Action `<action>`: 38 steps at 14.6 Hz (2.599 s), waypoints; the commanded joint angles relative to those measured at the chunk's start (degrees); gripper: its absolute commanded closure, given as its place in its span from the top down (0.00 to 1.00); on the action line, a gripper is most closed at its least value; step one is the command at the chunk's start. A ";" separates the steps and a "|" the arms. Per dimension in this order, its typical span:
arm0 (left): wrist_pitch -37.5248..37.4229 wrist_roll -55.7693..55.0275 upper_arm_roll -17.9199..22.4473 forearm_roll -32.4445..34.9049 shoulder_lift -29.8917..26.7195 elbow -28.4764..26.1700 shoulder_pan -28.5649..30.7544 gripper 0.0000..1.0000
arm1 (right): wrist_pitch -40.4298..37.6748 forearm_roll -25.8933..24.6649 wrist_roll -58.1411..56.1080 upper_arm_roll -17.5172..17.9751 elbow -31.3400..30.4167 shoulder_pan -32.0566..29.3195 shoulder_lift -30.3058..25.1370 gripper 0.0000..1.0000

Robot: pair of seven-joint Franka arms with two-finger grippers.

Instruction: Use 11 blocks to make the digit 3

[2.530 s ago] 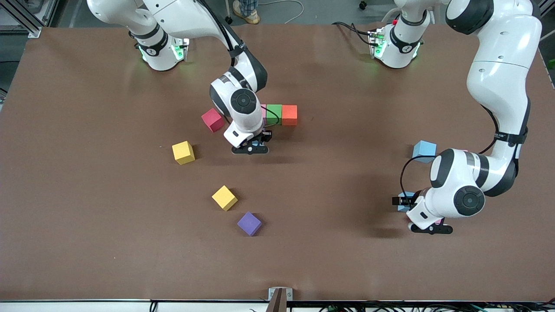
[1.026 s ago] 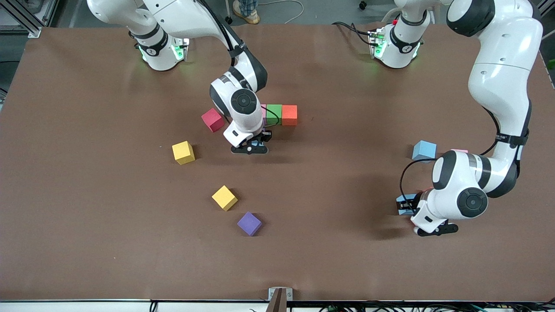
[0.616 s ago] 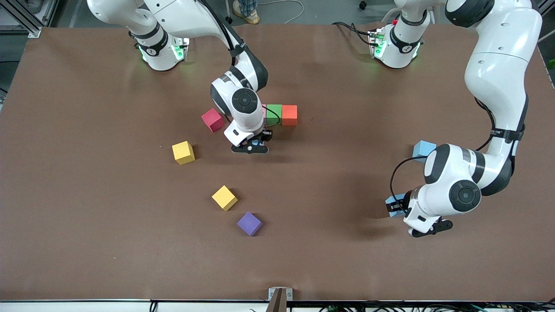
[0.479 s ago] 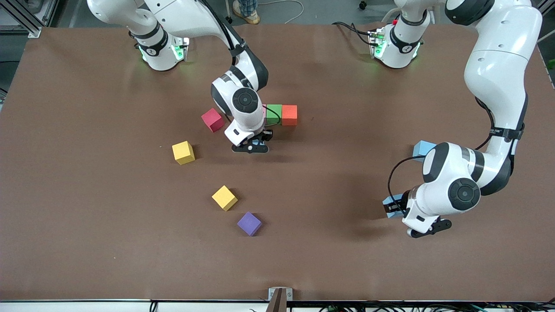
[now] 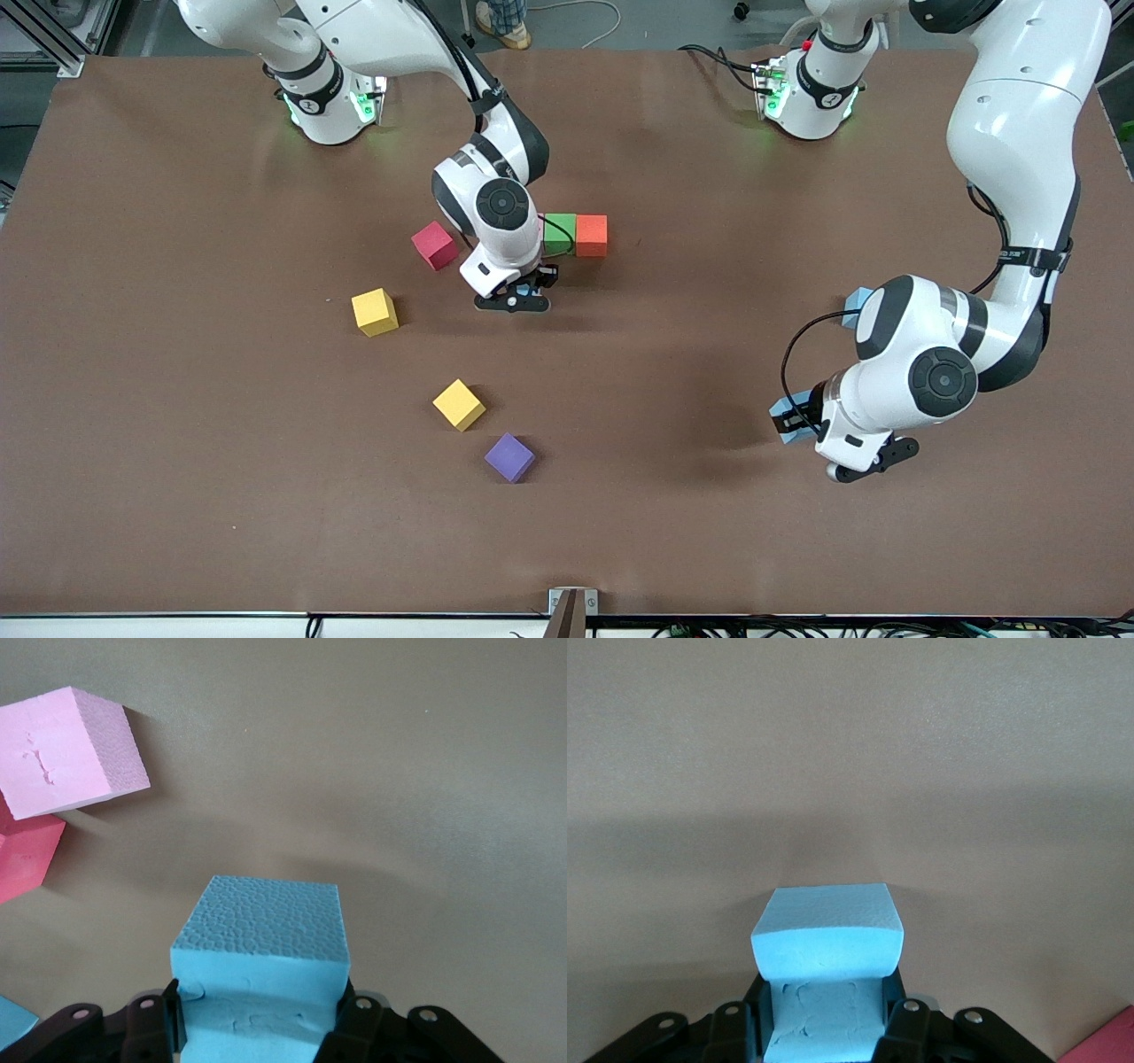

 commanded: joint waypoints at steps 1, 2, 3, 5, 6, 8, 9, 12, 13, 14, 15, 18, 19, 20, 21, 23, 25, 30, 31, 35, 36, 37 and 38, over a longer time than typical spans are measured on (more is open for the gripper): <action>-0.69 -0.82 0.03 -0.85 -0.35 -0.30 0.05 0.08 | -0.70 0.31 -0.24 -0.24 -0.73 0.39 -0.62 0.27; -0.69 -0.82 0.03 -0.85 -0.18 -0.30 0.05 0.08 | -0.70 0.13 -0.59 -0.24 -0.73 0.38 -0.62 0.54; -0.60 -1.08 0.03 -0.85 0.26 -0.30 0.05 0.08 | -0.53 0.13 -1.11 -0.24 -0.73 0.38 -0.62 1.00; -0.51 -1.08 0.03 -0.85 0.27 -0.30 -0.30 0.08 | -0.70 0.04 -1.65 -0.33 -0.38 0.30 -0.62 1.00; -0.51 -1.08 0.03 -0.85 0.27 -0.30 -0.39 0.08 | -0.70 0.04 -1.65 -0.33 -0.29 0.21 -0.62 1.00; -0.33 -1.08 0.03 -0.85 0.35 -0.30 -0.39 0.08 | -0.79 0.13 -1.73 -0.33 0.23 0.12 -0.70 1.00; -0.25 -1.08 0.03 -0.85 0.35 -0.30 -0.39 0.08 | -0.79 0.13 -1.91 -0.33 0.76 0.12 -0.79 1.00; -0.25 -1.34 0.03 -0.94 0.27 -0.30 -0.66 0.08 | -1.05 0.22 -0.95 -0.50 0.85 -0.05 -2.45 1.00; -0.25 -1.87 0.03 -0.94 0.09 -0.30 -0.74 0.08 | -2.01 0.22 -0.60 -0.59 0.68 -0.32 -3.85 1.00; -0.33 -2.65 -0.05 -0.94 -0.17 -0.30 -0.74 0.08 | -3.67 0.39 0.63 -0.68 0.50 -0.84 -5.35 1.00; -0.51 -3.71 -0.23 -0.94 -0.26 -0.30 -0.74 0.08 | -5.51 0.57 4.90 -0.68 0.50 -2.24 -6.93 1.00; -0.69 -8.36 -2.86 -0.94 -0.44 -0.30 -0.57 0.08 | -5.88 -0.04 16.78 -1.64 -1.42 -2.60 -10.36 1.00; -0.69 -9.77 -3.39 -0.94 -0.44 -0.30 -0.66 0.08 | -6.06 -0.22 18.29 -3.04 -2.74 -2.60 -11.85 1.00; -0.69 -10.83 -3.74 -0.94 -0.52 -0.30 -0.66 0.08 | -6.06 -0.57 18.30 -4.45 -4.75 -2.60 -13.78 1.00; -0.69 -11.36 -4.10 -0.94 -0.53 -0.30 -0.66 0.08 | -6.32 -2.14 18.22 -4.98 -6.51 -2.60 -15.11 1.00; -0.69 -13.55 -5.23 -0.94 -0.53 -0.30 -0.66 0.08 | -6.68 -5.66 18.65 -5.16 -10.38 -3.91 -17.65 1.00; -0.69 -15.49 -5.77 -0.86 -0.26 -0.30 -0.83 0.08 | -6.24 -5.49 21.62 -5.25 -14.07 -5.85 -20.55 1.00; -0.34 -16.11 -5.59 -0.77 0.09 -0.30 -1.97 0.09 | 1.57 -4.79 29.18 -5.16 -27.60 -7.00 -26.89 1.00; -0.16 -16.02 -5.51 -0.77 0.18 -0.30 -1.97 0.08 | 3.06 -4.79 30.68 -5.16 -29.10 -7.00 -27.07 1.00; -0.07 -17.16 -5.50 -0.85 0.53 -0.30 -2.24 0.09 | 11.33 -3.30 34.64 -4.99 -36.93 -6.30 -27.51 1.00; -0.07 -17.77 -5.50 -0.77 0.44 -0.30 -2.24 0.09 | 12.56 -3.21 35.78 -4.81 -38.25 -5.69 -27.51 1.00; -0.07 -19.35 -5.50 -0.94 0.18 -0.30 -2.33 0.09 | 13.53 -3.21 36.58 -4.81 -39.13 -5.07 -27.51 1.00; -0.07 -21.62 -5.77 -0.94 -0.17 -0.30 -2.24 0.09 | 14.93 -3.21 37.46 -4.81 -39.92 -4.46 -27.34 1.00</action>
